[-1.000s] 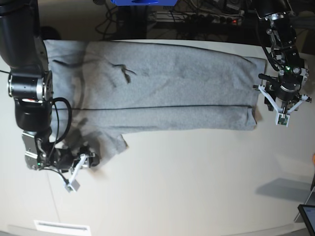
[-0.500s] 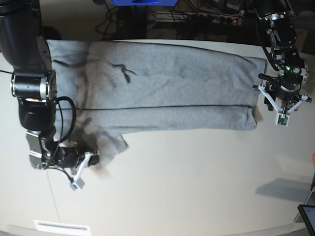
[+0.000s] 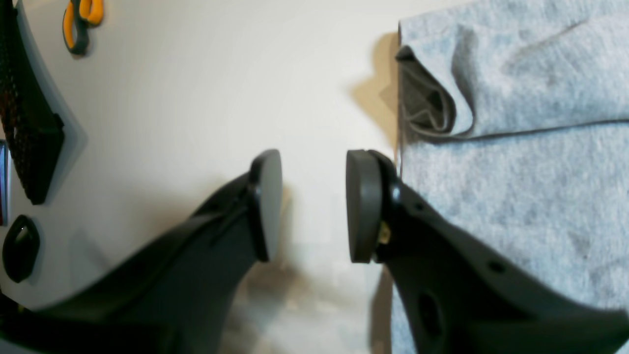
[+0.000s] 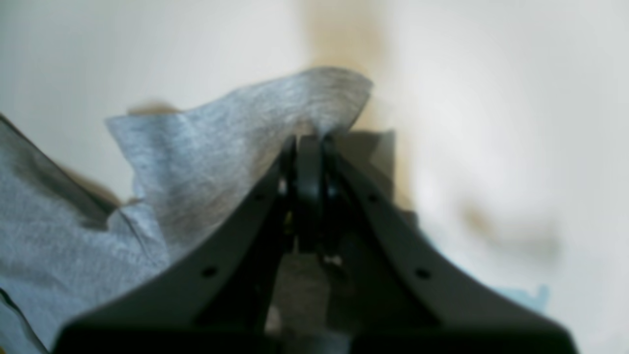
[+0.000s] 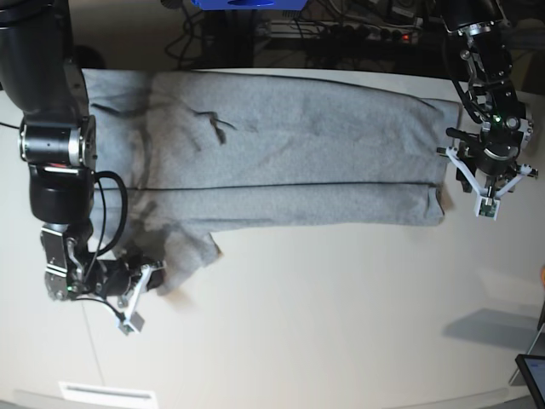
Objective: Fold the T-shirt properly
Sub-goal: 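Grasp the sleeve with the right gripper and fold it onto the shirt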
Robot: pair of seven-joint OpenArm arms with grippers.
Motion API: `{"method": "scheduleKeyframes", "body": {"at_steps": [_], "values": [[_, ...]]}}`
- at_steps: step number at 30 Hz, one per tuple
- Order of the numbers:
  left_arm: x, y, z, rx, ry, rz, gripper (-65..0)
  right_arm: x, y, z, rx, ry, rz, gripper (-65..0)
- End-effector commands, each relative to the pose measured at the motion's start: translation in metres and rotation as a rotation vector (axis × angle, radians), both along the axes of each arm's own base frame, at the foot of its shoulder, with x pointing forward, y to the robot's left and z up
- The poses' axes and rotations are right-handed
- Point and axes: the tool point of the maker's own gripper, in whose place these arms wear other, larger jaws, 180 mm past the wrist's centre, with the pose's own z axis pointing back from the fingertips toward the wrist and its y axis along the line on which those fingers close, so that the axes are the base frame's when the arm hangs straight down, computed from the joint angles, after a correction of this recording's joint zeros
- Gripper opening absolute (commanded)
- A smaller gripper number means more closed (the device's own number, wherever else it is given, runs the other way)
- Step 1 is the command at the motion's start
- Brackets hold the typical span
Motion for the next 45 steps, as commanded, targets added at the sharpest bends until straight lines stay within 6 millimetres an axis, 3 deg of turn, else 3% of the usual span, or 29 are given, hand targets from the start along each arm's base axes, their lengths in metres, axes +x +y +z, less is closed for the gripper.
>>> {"method": "scheduleKeyframes", "body": {"at_steps": [1,10,18,35,45], "values": [[0.008,0.005,0.014,0.026,-0.042,-0.005,-43.0,0.018,-0.002,0.027,-0.002,-0.077,0.006,-65.0],[0.008,0.005,0.015,0.024,-0.044,-0.005,-43.0,-0.008,-0.006,0.039,-0.132,-0.142,0.079,-65.0],[0.009,0.003,0.014,0.018,-0.045,-0.007,-43.0,-0.028,-0.028,0.058,-0.196,-0.185,0.034,-65.0],[0.009,0.002,0.013,0.013,-0.046,-0.008,-43.0,-0.098,-0.062,0.071,-0.349,-0.181,-0.035,-65.0],[0.009,0.002,0.014,0.011,-0.047,-0.007,-43.0,-0.132,-0.052,0.075,-0.387,-0.198,-0.014,-65.0]]}}
